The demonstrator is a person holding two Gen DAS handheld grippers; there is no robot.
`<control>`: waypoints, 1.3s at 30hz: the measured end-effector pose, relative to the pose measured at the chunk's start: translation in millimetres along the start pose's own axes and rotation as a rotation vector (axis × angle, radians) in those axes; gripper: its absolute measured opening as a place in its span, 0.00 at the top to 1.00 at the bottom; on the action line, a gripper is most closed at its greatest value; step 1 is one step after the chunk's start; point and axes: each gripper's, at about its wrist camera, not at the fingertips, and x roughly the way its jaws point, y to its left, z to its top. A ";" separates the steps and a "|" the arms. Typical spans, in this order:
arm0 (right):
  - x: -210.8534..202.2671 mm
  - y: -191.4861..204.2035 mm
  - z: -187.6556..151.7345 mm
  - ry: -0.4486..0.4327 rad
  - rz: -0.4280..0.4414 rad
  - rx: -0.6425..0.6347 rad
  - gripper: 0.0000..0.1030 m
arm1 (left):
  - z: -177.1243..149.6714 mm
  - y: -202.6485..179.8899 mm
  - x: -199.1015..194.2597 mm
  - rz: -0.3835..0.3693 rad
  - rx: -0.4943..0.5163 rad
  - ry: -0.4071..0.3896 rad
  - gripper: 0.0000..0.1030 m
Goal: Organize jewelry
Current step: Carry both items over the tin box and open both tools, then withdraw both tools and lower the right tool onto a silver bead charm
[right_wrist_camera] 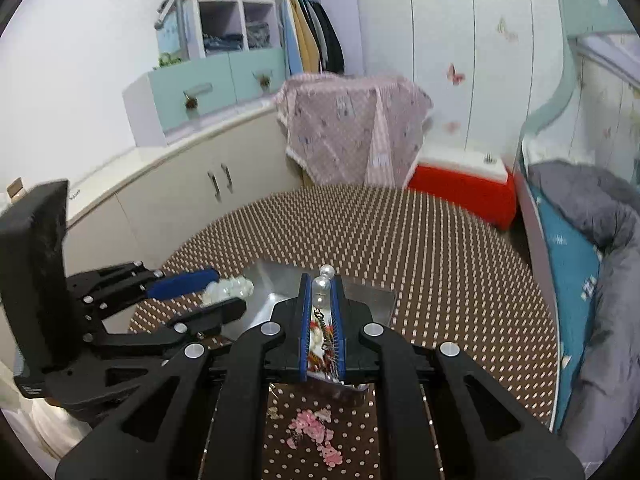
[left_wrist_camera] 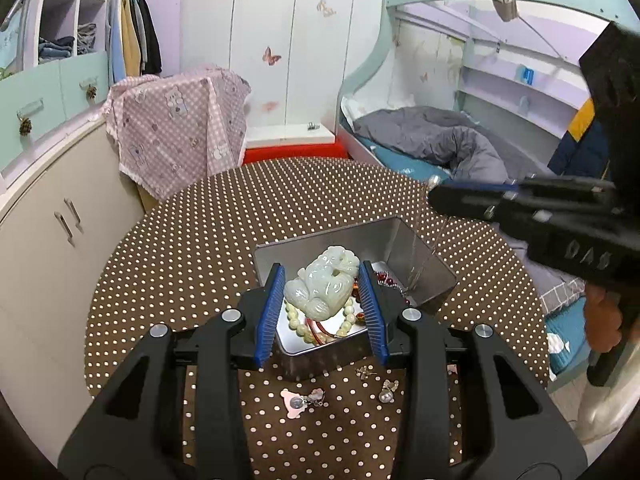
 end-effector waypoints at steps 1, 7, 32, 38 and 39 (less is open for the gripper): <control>6.4 -3.6 -3.7 0.022 0.001 0.013 0.92 | -0.7 -1.1 2.6 0.000 -0.001 0.007 0.64; 27.1 -19.3 -16.6 0.097 0.002 0.061 0.91 | -5.0 -6.3 23.3 -0.010 0.004 0.061 0.64; 14.6 -43.7 -21.4 0.071 -0.060 0.105 0.49 | -2.2 -10.9 34.0 0.028 0.004 0.097 0.42; 6.8 -38.6 -23.7 0.062 -0.065 0.101 0.49 | -2.9 -10.2 25.9 0.037 -0.003 0.081 0.42; 5.8 -37.5 -24.6 0.061 -0.066 0.100 0.49 | -3.5 -10.0 24.0 0.040 -0.004 0.079 0.42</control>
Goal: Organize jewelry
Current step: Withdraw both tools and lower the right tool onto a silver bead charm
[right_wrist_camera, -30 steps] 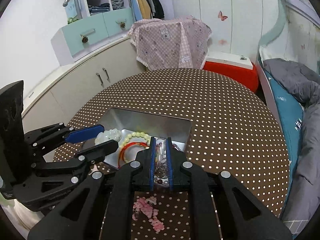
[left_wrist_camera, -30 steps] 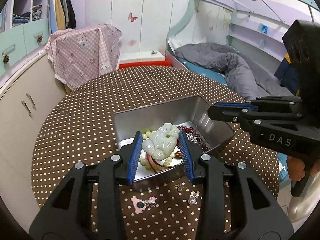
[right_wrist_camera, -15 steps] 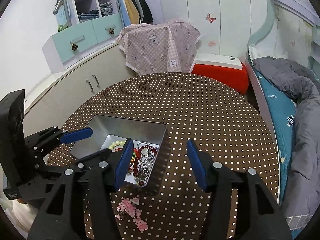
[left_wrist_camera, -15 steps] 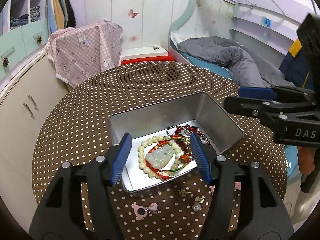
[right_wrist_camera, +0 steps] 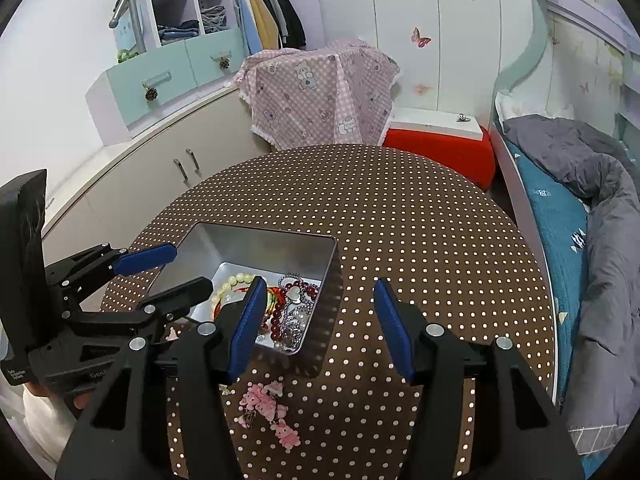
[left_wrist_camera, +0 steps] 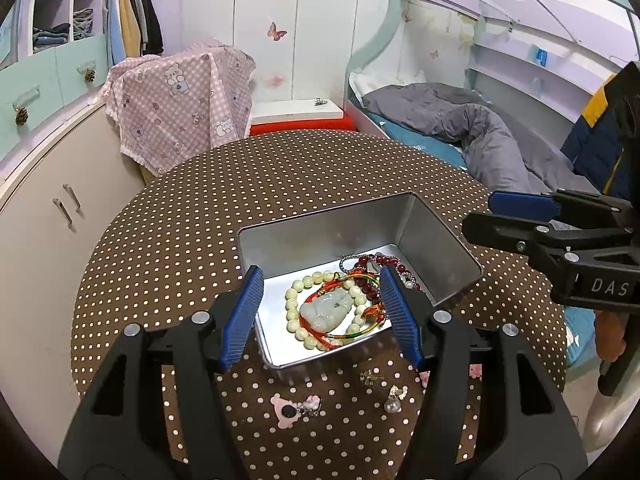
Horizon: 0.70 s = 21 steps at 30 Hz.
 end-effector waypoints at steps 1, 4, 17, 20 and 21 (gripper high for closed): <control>-0.9 0.6 -1.3 -0.001 -0.001 0.000 0.49 | -1.0 0.2 -2.9 0.004 -0.002 -0.004 0.42; -4.8 3.8 -5.1 -0.003 0.002 -0.002 0.49 | -3.9 0.5 -11.1 0.010 -0.008 -0.016 0.42; -14.2 30.6 -27.6 0.012 0.041 -0.038 0.49 | -29.8 17.2 -36.6 0.058 -0.063 -0.021 0.42; -10.4 38.5 -35.5 0.035 0.057 -0.048 0.49 | -38.3 23.9 -39.4 0.066 -0.077 -0.010 0.42; -9.4 40.4 -37.3 0.040 0.061 -0.051 0.49 | -41.6 26.0 -40.3 0.068 -0.083 -0.006 0.42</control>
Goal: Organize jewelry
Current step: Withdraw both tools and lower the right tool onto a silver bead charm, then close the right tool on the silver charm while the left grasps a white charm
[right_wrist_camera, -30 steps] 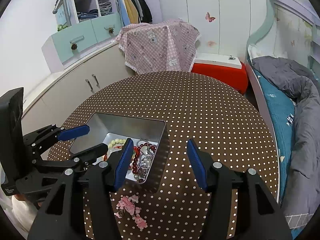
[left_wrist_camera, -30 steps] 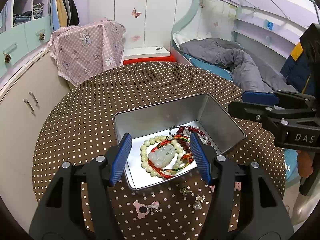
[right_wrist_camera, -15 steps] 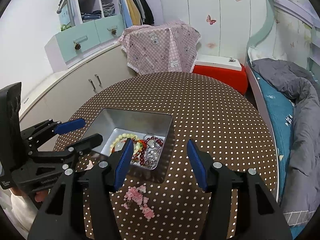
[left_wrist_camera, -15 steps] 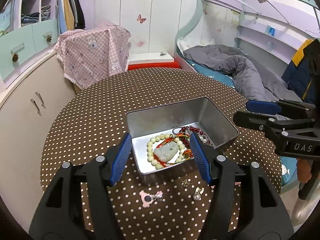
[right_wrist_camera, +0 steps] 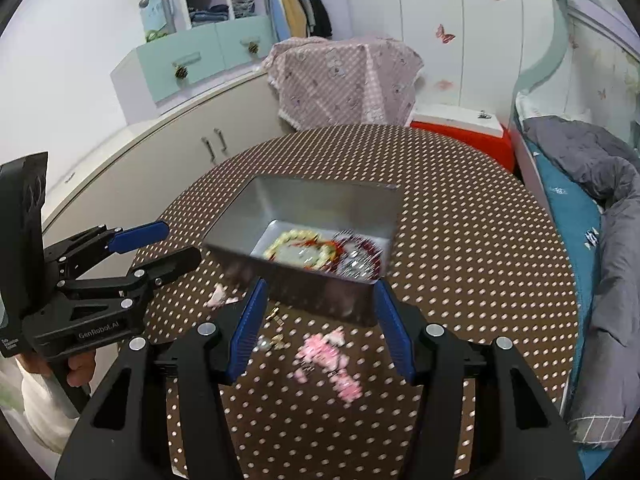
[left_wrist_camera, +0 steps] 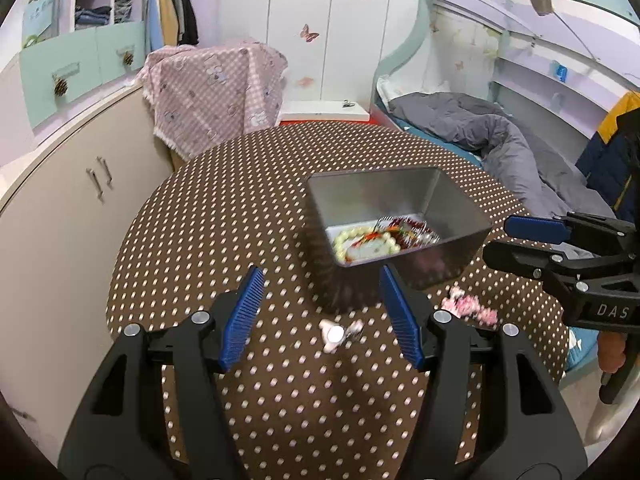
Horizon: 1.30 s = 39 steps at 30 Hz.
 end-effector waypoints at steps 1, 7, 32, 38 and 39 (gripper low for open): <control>1.8 2.8 -2.4 0.009 0.006 -0.004 0.49 | -3.2 2.3 -0.6 0.001 -0.006 0.005 0.41; 12.7 20.4 -14.8 0.058 0.032 -0.030 0.49 | -19.2 11.0 -0.9 0.001 -0.020 0.035 0.41; 56.5 48.4 -31.4 0.188 0.011 -0.102 0.90 | -34.5 11.2 22.5 -0.055 0.005 0.106 0.41; 57.4 47.4 -31.3 0.192 0.014 -0.106 0.91 | -32.7 9.6 31.2 -0.072 0.011 0.116 0.41; 56.8 46.7 -31.5 0.192 0.014 -0.105 0.91 | -32.5 9.5 32.6 -0.075 0.011 0.119 0.41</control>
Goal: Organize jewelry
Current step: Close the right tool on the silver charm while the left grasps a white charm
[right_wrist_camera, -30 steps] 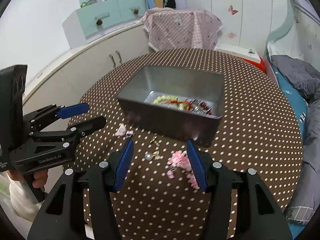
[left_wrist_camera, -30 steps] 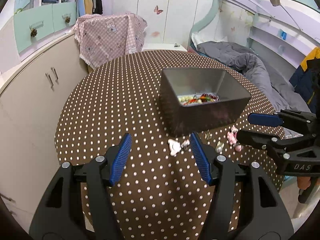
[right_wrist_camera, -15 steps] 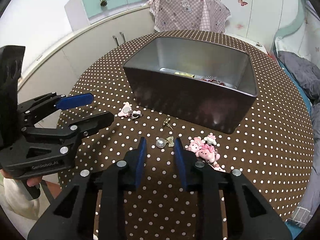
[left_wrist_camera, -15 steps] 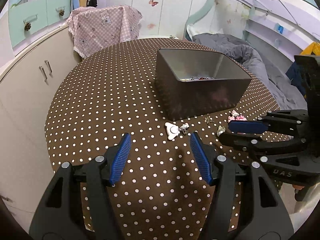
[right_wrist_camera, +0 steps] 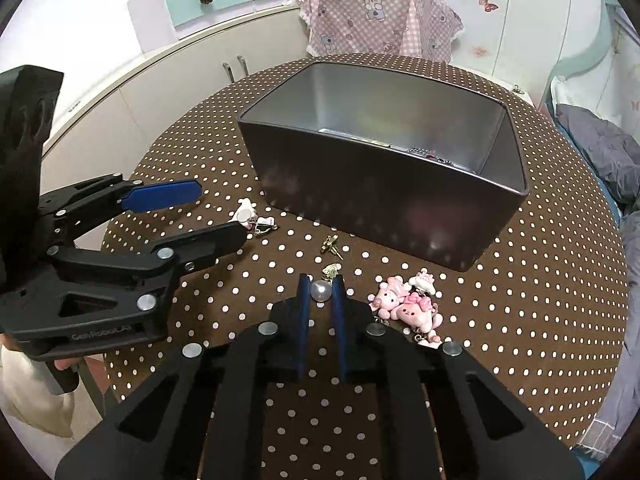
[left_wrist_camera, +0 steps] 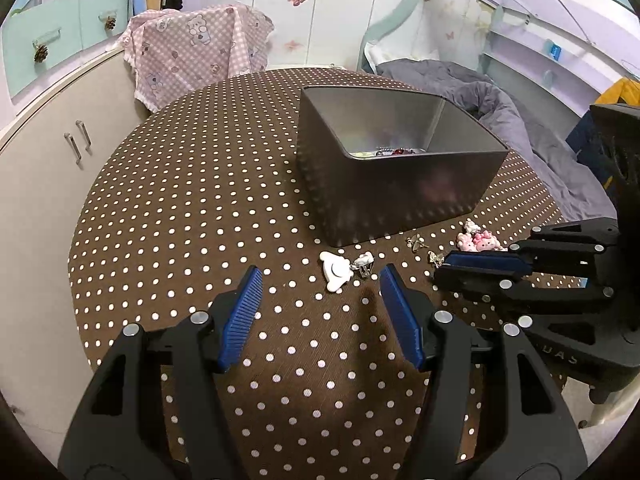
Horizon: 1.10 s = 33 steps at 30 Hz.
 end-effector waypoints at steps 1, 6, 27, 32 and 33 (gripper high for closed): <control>-0.3 -0.7 0.7 0.000 -0.002 0.003 0.91 | -0.5 -1.1 0.4 -0.002 0.001 0.003 0.41; -4.7 -4.8 1.8 -0.008 -0.006 0.015 0.91 | 1.7 0.8 8.0 0.008 0.000 0.016 0.45; -12.5 -11.0 1.4 -0.027 0.000 0.029 0.91 | 4.7 7.5 11.9 0.046 0.023 -0.004 0.93; -16.3 -11.5 2.0 -0.038 0.004 0.030 0.91 | 3.0 6.6 8.4 0.051 0.020 -0.008 0.93; -16.8 -11.6 2.1 -0.039 0.003 0.031 0.91 | 3.0 6.5 7.1 0.053 0.019 -0.011 0.93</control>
